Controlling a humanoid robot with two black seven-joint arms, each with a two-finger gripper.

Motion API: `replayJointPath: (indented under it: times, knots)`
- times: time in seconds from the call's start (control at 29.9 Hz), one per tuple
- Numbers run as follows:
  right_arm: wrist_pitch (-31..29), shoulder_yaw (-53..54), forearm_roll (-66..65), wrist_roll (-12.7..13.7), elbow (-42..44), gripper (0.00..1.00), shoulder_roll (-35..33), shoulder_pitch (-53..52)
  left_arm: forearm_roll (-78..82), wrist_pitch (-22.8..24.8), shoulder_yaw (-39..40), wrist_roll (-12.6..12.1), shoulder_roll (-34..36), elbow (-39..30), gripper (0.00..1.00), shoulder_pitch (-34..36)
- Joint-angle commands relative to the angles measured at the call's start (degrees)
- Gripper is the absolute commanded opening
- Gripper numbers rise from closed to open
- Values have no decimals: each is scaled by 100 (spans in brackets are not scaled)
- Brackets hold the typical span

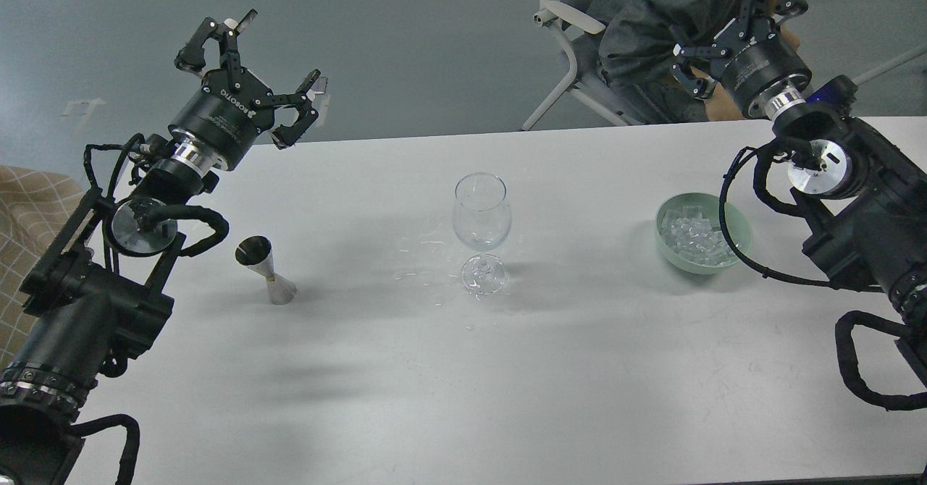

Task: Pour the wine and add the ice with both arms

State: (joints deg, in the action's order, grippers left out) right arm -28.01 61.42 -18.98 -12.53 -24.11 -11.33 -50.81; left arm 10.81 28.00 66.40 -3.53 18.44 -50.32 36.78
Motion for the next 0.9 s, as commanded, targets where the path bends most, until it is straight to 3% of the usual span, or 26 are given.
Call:
replayJointPath:
  times: [0.0,0.23,0.57,0.87]
  knots:
    - [1,19,0,-13,-33,100,17,124,8,0,-31,10,-104,39,98,5]
    - [1,45,0,-21,-41,100,-1,98,-44,0,30,1,-113,75,98,31]
    - [1,54,0,-144,-24,100,34,36,-115,0,241,229,-166,84,98,40]
    - [1,54,0,-127,-24,100,52,-34,-106,0,241,221,-174,189,98,102]
